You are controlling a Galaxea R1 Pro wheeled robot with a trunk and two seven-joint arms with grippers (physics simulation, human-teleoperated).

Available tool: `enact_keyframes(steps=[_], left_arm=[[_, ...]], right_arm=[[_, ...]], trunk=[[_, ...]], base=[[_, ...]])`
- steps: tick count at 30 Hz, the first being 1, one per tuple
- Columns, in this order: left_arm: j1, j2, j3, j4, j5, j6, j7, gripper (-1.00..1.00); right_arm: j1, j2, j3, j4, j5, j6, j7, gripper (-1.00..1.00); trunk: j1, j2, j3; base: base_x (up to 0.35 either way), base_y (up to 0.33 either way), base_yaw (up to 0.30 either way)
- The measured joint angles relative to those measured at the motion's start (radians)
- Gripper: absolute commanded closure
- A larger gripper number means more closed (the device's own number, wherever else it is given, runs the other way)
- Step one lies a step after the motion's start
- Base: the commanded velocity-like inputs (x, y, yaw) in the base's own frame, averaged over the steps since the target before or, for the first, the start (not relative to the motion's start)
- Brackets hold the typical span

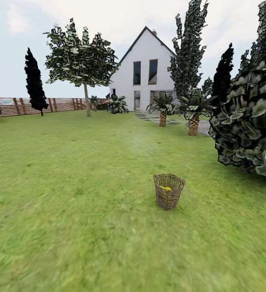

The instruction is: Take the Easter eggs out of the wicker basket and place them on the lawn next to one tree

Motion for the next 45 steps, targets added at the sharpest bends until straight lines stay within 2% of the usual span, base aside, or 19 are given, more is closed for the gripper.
enact_keyframes(steps=[25, 45], left_arm=[[0.000, 0.000, 0.000, 0.000, 0.000, -0.001, 0.000, -1.00], [0.000, 0.000, 0.000, 0.000, 0.000, -0.002, 0.000, -1.00]], right_arm=[[0.000, 0.000, 0.002, 0.001, 0.000, -0.001, 0.000, -1.00], [0.000, 0.001, 0.003, 0.006, 0.001, -0.001, 0.000, -1.00]], trunk=[[0.000, 0.000, -0.036], [0.000, 0.000, -0.037]], base=[[0.339, 0.000, -0.100], [0.339, 0.000, -0.005]])
